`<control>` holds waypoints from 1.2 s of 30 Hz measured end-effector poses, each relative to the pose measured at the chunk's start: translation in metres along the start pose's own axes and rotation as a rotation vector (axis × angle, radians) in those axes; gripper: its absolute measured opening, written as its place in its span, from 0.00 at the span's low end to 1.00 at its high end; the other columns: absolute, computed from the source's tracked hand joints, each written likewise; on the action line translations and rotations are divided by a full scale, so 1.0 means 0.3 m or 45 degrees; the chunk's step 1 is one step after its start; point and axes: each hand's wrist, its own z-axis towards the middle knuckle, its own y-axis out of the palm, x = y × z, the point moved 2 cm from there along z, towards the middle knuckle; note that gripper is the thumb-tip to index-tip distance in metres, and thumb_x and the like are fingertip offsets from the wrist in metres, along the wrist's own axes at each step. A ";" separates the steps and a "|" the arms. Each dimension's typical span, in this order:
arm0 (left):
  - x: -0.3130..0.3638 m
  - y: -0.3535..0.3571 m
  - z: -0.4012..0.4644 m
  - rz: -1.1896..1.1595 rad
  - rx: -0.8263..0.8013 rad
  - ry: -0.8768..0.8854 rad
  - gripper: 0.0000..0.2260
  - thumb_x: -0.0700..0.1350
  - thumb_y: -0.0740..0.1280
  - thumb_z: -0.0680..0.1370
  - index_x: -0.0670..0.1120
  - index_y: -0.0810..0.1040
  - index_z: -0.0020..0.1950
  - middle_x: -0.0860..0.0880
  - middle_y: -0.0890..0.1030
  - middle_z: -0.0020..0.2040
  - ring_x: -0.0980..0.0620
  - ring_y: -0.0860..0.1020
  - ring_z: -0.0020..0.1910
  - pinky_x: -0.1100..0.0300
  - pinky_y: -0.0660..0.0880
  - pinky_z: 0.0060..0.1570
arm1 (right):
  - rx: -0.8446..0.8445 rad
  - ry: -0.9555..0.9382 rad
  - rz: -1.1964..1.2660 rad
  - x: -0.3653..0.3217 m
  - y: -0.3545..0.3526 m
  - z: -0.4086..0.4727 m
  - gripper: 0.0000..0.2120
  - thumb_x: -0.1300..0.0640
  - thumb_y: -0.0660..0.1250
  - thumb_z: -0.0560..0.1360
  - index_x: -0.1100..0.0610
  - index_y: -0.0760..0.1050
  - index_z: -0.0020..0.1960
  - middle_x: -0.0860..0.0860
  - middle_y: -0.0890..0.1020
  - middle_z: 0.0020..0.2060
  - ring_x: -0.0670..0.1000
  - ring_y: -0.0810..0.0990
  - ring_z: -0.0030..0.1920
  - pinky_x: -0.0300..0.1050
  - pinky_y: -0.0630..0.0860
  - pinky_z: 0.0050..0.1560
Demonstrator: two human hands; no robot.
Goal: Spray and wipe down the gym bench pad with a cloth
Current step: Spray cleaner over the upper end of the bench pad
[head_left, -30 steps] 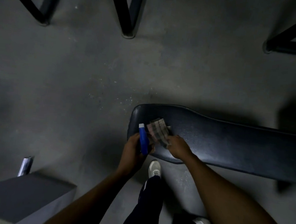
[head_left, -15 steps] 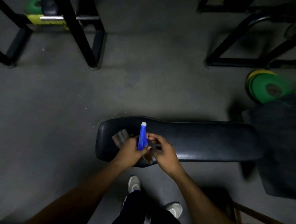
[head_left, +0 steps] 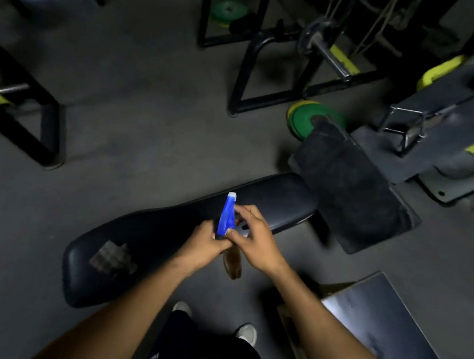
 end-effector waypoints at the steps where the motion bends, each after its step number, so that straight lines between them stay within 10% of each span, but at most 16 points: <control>1: 0.017 0.040 0.016 -0.076 -0.031 0.004 0.16 0.33 0.71 0.73 0.54 0.82 0.51 0.58 0.86 0.48 0.62 0.82 0.50 0.64 0.76 0.53 | 0.051 0.002 0.030 0.004 -0.045 -0.010 0.28 0.48 0.69 0.70 0.55 0.78 0.69 0.49 0.77 0.54 0.45 0.79 0.55 0.36 0.73 0.61; 8: 0.004 0.205 0.182 -0.046 -0.331 -0.033 0.30 0.42 0.79 0.68 0.51 0.74 0.67 0.53 0.82 0.63 0.56 0.79 0.64 0.50 0.71 0.70 | 0.400 0.052 0.241 0.070 -0.283 -0.002 0.22 0.55 0.72 0.73 0.52 0.80 0.67 0.49 0.76 0.51 0.42 0.78 0.50 0.35 0.74 0.53; 17: 0.053 0.319 0.488 0.210 -0.542 0.031 0.26 0.47 0.78 0.65 0.54 0.78 0.62 0.53 0.85 0.54 0.54 0.83 0.55 0.48 0.77 0.61 | 0.743 0.301 0.345 0.187 -0.381 0.133 0.16 0.42 0.73 0.73 0.34 0.76 0.60 0.40 0.84 0.48 0.41 0.82 0.50 0.44 0.79 0.57; 23: 0.008 0.390 0.672 0.237 -0.765 -0.083 0.26 0.50 0.71 0.63 0.51 0.76 0.62 0.53 0.84 0.54 0.58 0.82 0.55 0.54 0.78 0.59 | 0.993 0.529 0.486 0.316 -0.389 0.287 0.09 0.42 0.68 0.79 0.46 0.78 0.54 0.52 0.84 0.39 0.49 0.83 0.42 0.56 0.79 0.51; 28: -0.084 0.356 0.884 0.149 -0.922 -0.203 0.24 0.60 0.68 0.75 0.55 0.73 0.70 0.54 0.80 0.65 0.58 0.77 0.65 0.57 0.71 0.68 | 1.200 0.608 0.739 0.486 -0.445 0.379 0.05 0.59 0.65 0.84 0.61 0.77 0.54 0.55 0.79 0.34 0.47 0.80 0.34 0.40 0.78 0.39; 36: -0.433 0.420 1.370 1.335 -0.833 -0.005 0.35 0.62 0.60 0.80 0.54 0.48 0.82 0.50 0.46 0.83 0.46 0.50 0.81 0.47 0.49 0.78 | 1.015 0.801 0.440 0.879 -0.354 0.504 0.15 0.46 0.73 0.74 0.54 0.79 0.56 0.56 0.84 0.34 0.60 0.85 0.36 0.54 0.81 0.44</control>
